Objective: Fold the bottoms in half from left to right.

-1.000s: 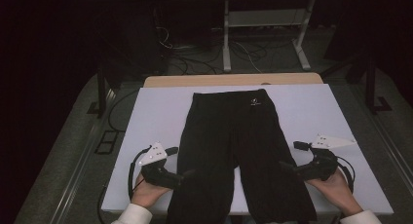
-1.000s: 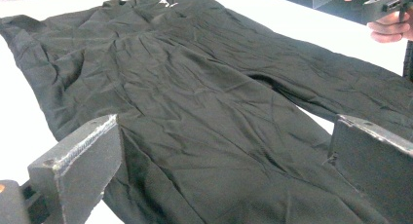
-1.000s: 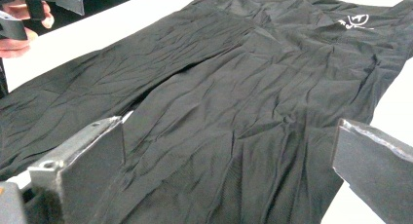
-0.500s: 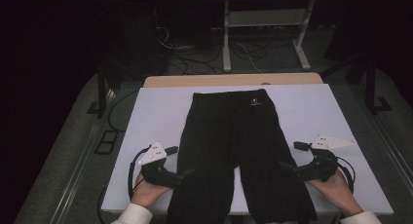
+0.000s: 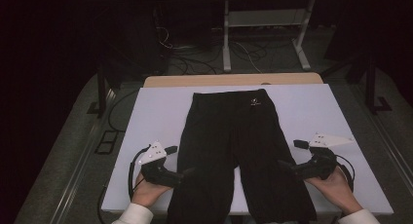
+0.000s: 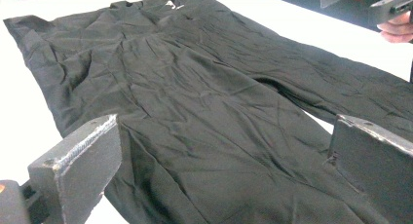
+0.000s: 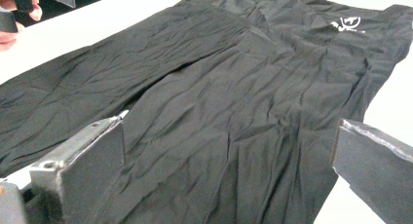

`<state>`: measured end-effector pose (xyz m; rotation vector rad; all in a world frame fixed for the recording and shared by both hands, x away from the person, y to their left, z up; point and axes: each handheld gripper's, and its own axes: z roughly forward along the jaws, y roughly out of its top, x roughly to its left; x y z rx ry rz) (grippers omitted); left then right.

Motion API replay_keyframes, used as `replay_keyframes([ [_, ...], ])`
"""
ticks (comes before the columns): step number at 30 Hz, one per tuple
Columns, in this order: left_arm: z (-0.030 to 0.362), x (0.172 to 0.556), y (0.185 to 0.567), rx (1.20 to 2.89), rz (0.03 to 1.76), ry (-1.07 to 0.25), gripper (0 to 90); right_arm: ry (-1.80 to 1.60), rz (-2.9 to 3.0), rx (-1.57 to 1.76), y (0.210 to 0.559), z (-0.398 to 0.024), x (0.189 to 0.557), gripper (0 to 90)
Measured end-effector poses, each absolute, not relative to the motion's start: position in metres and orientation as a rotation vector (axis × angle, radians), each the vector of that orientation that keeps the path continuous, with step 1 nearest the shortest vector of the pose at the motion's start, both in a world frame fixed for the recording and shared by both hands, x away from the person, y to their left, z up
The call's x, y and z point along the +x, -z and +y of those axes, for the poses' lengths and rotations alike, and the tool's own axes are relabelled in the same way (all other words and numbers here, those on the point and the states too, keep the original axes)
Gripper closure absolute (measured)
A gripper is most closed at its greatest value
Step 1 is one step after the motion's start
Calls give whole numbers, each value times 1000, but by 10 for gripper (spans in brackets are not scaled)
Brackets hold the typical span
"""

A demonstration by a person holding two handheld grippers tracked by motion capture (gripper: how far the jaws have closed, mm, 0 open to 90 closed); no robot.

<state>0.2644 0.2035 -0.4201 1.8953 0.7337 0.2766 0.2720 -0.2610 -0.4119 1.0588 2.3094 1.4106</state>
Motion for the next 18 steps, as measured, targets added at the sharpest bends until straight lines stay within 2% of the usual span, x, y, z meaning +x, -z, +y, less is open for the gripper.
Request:
replay_keyframes([
  [18, 203, 265, 420, 1895, 740, -280, 0, -1384, 2325, 1037, 386, -255, 294, 0],
])
